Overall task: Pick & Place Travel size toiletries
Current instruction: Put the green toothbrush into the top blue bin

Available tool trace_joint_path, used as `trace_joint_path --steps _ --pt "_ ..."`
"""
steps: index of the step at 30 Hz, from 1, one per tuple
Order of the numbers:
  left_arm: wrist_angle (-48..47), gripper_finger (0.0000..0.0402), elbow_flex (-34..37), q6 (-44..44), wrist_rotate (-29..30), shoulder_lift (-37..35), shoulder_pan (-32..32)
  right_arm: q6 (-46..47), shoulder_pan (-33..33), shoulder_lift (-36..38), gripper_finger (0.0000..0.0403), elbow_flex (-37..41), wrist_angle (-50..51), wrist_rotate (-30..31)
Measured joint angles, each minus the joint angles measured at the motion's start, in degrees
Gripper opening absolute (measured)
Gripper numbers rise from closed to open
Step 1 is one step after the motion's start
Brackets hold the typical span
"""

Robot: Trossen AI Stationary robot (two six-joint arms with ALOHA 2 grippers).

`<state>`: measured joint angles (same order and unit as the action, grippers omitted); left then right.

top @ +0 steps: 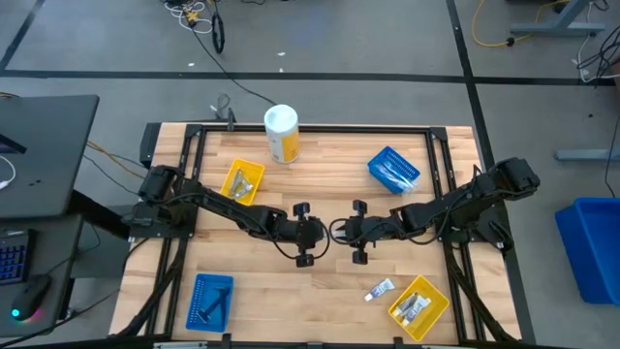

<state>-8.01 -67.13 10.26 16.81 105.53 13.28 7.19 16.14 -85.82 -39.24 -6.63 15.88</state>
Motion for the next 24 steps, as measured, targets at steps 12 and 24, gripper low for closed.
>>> trace_joint_path --steps 12,24 --pt "0.17 0.0105 0.00 1.14 0.89 -0.02 0.02 6.03 0.07 0.03 0.0100 0.00 5.51 -0.02" --pt "0.13 0.0109 -0.02 1.12 3.73 -0.02 0.00 6.94 0.04 11.90 0.0100 0.02 20.86 4.28"
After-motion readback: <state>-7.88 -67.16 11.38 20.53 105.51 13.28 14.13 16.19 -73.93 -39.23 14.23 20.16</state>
